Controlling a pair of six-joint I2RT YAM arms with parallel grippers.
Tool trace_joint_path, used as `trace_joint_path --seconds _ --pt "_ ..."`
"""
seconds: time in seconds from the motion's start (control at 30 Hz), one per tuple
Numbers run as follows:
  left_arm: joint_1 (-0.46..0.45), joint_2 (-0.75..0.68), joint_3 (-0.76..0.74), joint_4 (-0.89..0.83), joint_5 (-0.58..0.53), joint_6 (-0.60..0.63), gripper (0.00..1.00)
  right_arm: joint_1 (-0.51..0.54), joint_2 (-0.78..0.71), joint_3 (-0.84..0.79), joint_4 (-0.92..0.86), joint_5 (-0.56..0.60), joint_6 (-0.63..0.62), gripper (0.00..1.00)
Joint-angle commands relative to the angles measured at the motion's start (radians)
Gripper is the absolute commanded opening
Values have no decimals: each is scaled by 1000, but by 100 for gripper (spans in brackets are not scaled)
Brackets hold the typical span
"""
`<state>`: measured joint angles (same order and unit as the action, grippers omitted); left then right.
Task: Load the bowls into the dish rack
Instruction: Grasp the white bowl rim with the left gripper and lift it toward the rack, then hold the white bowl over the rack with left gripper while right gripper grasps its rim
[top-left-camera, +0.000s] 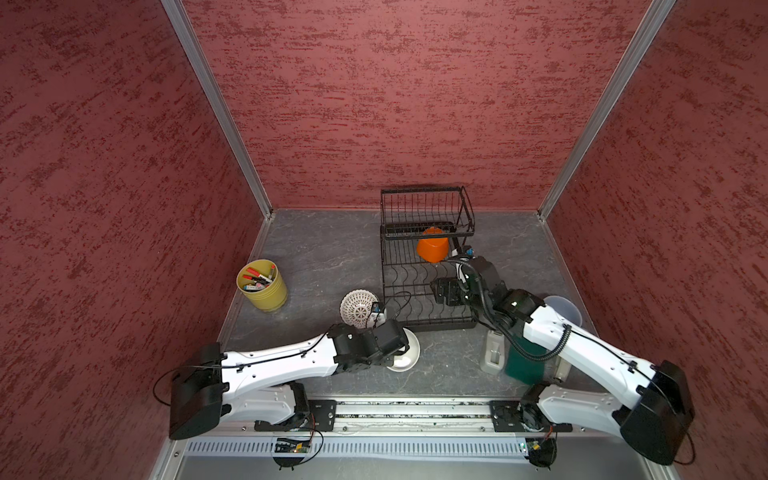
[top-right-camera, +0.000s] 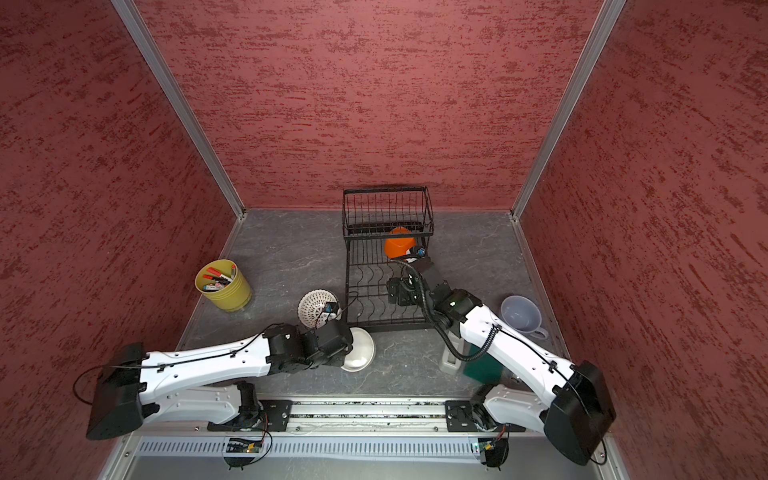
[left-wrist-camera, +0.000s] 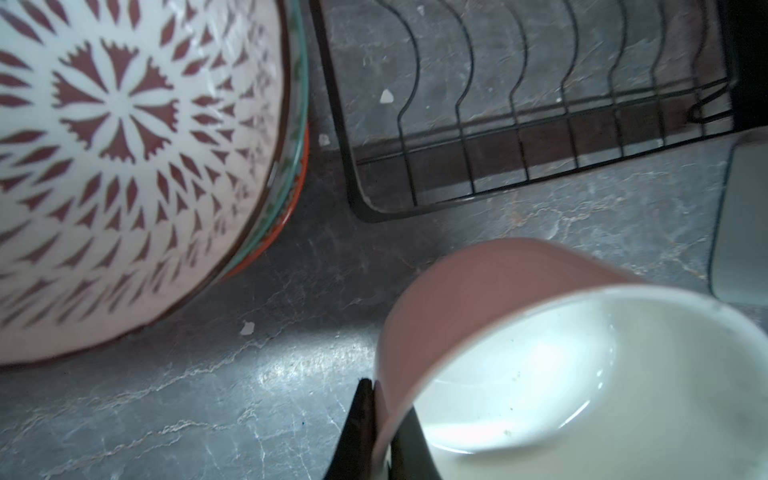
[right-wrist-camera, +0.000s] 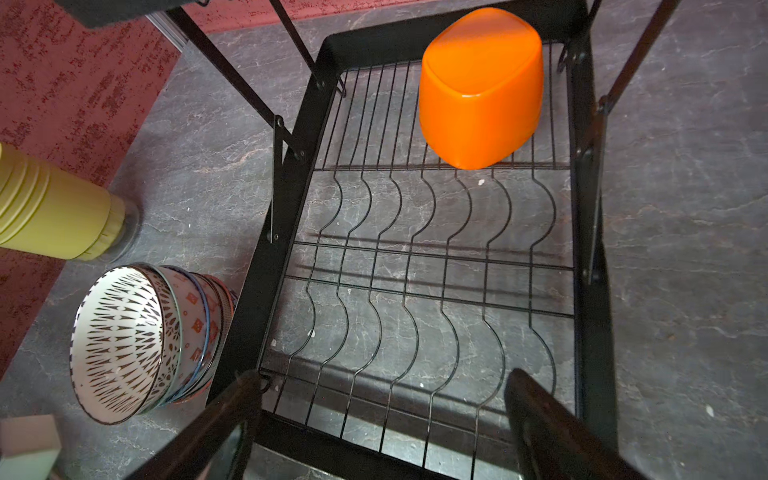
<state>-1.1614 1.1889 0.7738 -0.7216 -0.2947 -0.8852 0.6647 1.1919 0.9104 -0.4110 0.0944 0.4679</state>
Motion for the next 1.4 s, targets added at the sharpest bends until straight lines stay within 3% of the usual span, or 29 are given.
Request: trace_joint_path --seconds 0.0,0.27,0.53,0.8,1.13,1.37 --pt "-1 -34 17 101 -18 70 0 -20 4 40 -20 -55 16 93" --pt "40 -28 85 186 39 159 0 -87 -14 36 -4 -188 -3 93" --pt "200 40 187 240 144 170 0 -211 -84 21 -3 -385 -11 93" --pt "349 127 238 334 297 177 0 -241 -104 24 -1 -477 -11 92" --pt "416 243 304 414 420 149 0 -247 -94 0 81 -621 21 89" --pt "435 263 294 496 483 118 0 -248 -91 -17 89 -603 21 86"
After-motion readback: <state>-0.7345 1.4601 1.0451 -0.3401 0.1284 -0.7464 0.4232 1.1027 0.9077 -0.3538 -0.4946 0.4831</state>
